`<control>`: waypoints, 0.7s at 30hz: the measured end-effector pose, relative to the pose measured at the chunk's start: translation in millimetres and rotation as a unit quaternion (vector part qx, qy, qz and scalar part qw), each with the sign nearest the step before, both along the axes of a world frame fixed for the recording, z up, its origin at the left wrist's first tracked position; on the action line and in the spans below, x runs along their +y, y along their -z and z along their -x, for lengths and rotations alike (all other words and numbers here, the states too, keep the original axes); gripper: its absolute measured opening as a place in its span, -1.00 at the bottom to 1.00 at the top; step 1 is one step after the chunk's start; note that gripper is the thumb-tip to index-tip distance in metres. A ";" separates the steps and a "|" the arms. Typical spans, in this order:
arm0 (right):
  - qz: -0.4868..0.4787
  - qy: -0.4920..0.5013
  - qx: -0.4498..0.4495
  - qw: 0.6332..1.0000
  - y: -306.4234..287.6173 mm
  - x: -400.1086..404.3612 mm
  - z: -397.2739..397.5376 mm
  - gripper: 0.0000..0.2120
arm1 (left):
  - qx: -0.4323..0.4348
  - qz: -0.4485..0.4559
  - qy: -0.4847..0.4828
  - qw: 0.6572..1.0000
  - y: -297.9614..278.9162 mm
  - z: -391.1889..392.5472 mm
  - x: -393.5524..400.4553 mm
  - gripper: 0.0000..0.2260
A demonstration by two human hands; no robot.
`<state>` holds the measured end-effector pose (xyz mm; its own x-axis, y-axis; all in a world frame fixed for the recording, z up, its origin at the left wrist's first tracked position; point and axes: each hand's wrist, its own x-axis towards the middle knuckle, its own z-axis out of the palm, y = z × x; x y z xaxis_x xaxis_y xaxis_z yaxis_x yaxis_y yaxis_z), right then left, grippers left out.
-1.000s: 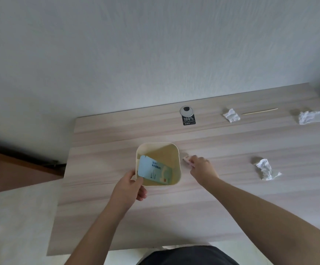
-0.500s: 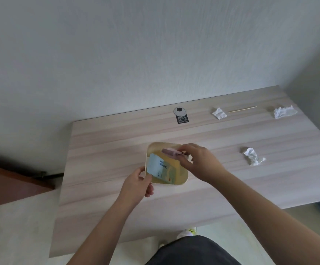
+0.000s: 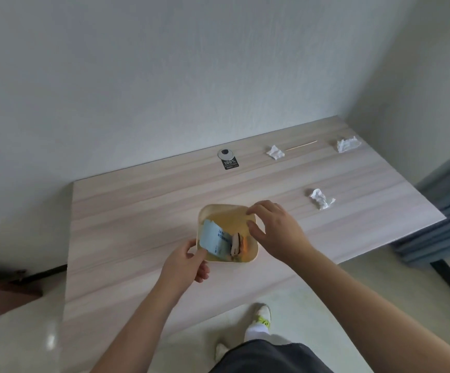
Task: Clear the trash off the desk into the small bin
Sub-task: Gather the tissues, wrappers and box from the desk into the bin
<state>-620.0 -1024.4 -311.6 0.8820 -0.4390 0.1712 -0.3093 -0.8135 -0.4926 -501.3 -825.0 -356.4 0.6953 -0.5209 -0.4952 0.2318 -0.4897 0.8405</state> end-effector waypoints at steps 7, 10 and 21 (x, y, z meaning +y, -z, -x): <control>0.000 0.093 0.028 0.995 1.5 -31.7 37.6 -0.76 | 0.027 0.012 0.038 0.999 -0.2 3.0 -21.2 -0.72; -0.007 0.134 0.044 0.990 3.7 -48.5 50.4 -0.74 | 0.027 0.014 0.067 0.997 -2.6 2.3 -38.2 -0.71; -0.059 0.216 0.103 0.969 32.3 -120.0 83.4 -0.71 | 0.026 0.016 0.102 0.994 -7.0 8.6 -110.4 -0.72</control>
